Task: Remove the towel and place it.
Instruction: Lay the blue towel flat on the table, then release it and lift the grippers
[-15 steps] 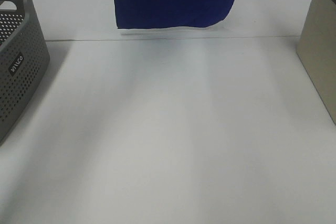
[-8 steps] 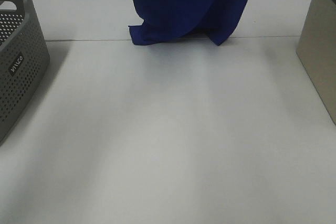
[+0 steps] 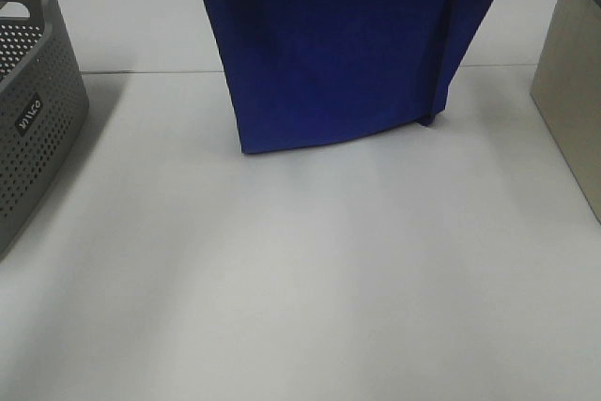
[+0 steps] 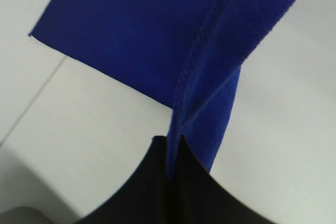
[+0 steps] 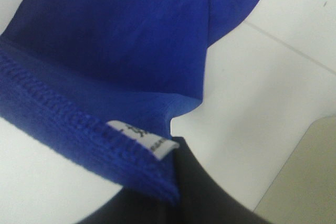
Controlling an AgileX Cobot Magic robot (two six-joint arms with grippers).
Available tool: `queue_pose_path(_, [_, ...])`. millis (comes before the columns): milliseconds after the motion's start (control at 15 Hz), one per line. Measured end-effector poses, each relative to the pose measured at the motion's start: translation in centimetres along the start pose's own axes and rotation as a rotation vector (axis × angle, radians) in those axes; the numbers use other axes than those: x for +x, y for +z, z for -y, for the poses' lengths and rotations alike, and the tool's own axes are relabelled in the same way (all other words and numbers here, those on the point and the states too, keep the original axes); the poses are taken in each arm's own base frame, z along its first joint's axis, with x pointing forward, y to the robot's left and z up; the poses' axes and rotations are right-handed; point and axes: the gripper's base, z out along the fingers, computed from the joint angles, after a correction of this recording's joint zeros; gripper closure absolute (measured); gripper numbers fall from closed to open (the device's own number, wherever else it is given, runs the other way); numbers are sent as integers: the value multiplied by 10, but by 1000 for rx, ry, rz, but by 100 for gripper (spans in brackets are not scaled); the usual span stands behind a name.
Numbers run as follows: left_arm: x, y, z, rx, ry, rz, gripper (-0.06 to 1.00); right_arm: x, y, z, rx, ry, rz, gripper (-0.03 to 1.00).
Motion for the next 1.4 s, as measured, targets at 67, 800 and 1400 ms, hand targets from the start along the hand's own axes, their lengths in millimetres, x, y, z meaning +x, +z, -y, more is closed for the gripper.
queue_pose_path(67, [7,0,5,30,-11,-26,94,9,4,-3,-15,4,-36,95])
queue_pose_path(800, [98,-15,66,262,-88,-248,94,113,7,-62,-234,129,-278,95])
queue_pose_path(1400, [169,-26,136,449,-137,-371,94,187,14,-99,-350,181,-437,95])
